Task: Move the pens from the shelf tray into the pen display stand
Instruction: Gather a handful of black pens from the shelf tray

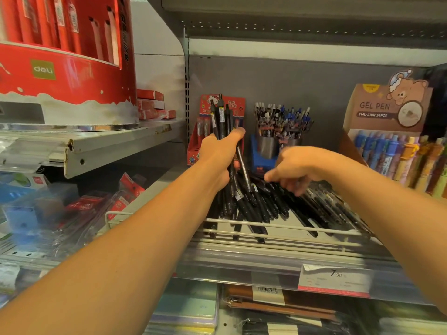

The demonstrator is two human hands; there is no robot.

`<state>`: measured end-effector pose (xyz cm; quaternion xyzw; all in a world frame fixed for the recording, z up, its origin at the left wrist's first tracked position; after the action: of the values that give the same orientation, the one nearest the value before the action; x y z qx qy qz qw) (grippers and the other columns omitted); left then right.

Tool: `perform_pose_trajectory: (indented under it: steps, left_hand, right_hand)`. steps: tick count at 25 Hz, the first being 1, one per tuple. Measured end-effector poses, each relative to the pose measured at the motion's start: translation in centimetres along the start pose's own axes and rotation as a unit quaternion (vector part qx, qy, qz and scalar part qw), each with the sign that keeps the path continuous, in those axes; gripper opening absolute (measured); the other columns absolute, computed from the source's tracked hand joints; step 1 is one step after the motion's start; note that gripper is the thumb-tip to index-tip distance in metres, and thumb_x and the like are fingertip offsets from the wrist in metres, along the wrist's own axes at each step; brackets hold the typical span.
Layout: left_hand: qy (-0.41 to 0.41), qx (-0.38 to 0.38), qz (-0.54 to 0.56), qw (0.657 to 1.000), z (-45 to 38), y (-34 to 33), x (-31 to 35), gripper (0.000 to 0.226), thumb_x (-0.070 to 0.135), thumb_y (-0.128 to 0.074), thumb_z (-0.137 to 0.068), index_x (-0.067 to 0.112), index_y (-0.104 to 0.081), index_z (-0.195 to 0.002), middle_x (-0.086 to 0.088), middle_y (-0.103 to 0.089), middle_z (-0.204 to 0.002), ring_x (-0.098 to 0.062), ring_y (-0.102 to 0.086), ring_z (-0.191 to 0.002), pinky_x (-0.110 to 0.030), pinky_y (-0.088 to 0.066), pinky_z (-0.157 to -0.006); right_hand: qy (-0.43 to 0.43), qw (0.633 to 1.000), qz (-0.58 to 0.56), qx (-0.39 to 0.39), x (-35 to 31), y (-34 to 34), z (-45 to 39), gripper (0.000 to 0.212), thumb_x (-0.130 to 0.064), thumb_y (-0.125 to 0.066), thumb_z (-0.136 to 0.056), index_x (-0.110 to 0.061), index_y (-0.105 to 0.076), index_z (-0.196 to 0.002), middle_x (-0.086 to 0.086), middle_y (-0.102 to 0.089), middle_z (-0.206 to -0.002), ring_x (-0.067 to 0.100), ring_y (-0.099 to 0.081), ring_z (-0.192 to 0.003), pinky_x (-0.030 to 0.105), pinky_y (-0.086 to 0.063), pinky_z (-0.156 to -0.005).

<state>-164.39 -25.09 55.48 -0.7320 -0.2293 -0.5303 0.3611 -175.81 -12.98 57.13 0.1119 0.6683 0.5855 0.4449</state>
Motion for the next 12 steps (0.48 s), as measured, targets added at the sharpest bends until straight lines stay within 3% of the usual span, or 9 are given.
perform_pose_trajectory:
  steps: [2,6,9,12]
  left_hand:
    - [0.003,-0.026,0.023,0.999,0.2,-0.2,0.1,0.016,0.024,-0.067,-0.096,0.012,-0.057,-0.094,-0.004,-0.06,-0.068,-0.016,-0.058,-0.056,-0.026,-0.049,-0.049]
    - [0.034,-0.068,0.043,0.996,0.3,-0.6,-0.1,0.014,0.021,-0.061,-0.1,0.008,-0.056,-0.099,0.0,-0.054,-0.05,-0.013,-0.05,-0.038,-0.027,-0.049,-0.051]
    - [0.05,-0.073,0.021,0.996,0.1,-0.4,-0.3,0.016,0.021,-0.062,-0.099,0.01,-0.055,-0.09,0.003,-0.051,-0.046,-0.01,-0.046,-0.036,-0.024,-0.047,-0.046]
    - [0.068,-0.081,0.013,0.994,0.2,-0.5,-0.4,0.015,0.022,-0.063,-0.098,0.011,-0.057,-0.091,0.002,-0.052,-0.047,-0.01,-0.046,-0.036,-0.023,-0.048,-0.047]
  right_hand:
    - [-0.051,0.995,0.075,-0.046,0.6,-0.9,-0.6,0.04,-0.034,-0.072,-0.091,-0.003,-0.054,-0.108,0.013,-0.063,-0.095,0.026,-0.066,-0.076,0.034,-0.06,-0.049]
    - [-0.07,0.989,0.104,-0.074,0.7,-1.3,-1.7,0.042,-0.033,-0.076,-0.088,-0.006,-0.048,-0.105,0.013,-0.057,-0.098,0.027,-0.063,-0.079,0.033,-0.057,-0.045]
    - [-0.092,0.986,0.116,-0.076,0.9,-1.7,-2.5,0.03,-0.033,-0.07,-0.091,-0.008,-0.054,-0.091,0.009,-0.054,-0.084,0.022,-0.053,-0.062,0.03,-0.055,-0.044]
    - [-0.108,0.986,0.117,-0.058,1.1,-2.4,-2.9,0.027,-0.037,-0.064,-0.093,-0.013,-0.053,-0.093,0.007,-0.042,-0.072,0.019,-0.042,-0.056,0.027,-0.052,-0.043]
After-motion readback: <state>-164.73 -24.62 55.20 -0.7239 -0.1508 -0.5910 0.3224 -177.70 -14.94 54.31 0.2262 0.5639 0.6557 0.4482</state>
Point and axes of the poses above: each hand's wrist, its own z-axis away from the middle knuckle, its own y-axis out of the back of the hand, x = y × z, the point moved 2 cm from there along -z, towards the middle knuckle
